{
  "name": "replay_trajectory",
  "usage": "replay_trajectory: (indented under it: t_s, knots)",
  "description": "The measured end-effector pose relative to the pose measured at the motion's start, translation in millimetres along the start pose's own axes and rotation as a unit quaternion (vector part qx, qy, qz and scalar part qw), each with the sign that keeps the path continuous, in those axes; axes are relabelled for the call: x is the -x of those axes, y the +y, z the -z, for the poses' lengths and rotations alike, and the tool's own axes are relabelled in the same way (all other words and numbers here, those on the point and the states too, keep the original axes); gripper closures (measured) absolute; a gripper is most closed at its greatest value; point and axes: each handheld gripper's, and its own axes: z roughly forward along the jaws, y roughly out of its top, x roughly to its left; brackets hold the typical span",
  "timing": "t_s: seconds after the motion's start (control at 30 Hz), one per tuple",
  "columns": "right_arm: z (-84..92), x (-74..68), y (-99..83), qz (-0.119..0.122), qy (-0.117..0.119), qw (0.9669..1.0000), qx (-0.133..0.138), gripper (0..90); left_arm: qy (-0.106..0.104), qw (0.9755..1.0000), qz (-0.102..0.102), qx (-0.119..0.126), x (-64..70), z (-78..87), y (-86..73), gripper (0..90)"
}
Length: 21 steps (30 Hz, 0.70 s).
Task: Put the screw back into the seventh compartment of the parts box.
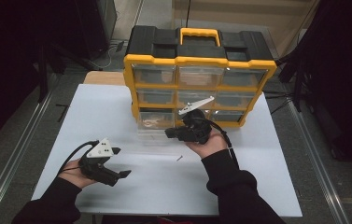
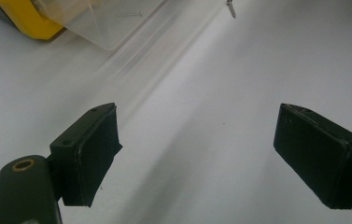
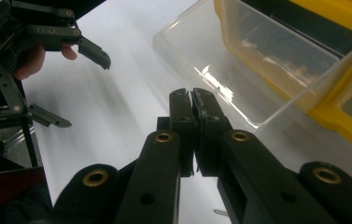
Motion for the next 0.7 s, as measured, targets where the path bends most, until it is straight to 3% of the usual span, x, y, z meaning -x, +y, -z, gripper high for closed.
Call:
replay_trajectory:
  t_s: [0.37, 0.57, 0.7]
  knots:
    - [1.8, -0.8, 11.0, 0.004, 0.002, 1.0, 0.009, 89.2, -0.007, 1.0, -0.002, 0.001, 0.3, -1.4, 0.0, 14.0]
    - [1.3, 0.3, 17.2, 0.011, 0.004, 0.9998, 0.016, 89.3, -0.019, 0.9994, 0.016, 0.026, -1.2, 4.9, -1.1, 14.0]
    - [0.6, 2.1, 21.8, 0.014, 0.003, 0.9997, 0.019, 89.3, -0.001, 0.9998, 0.014, 0.016, -1.2, 4.3, -3.3, 14.0]
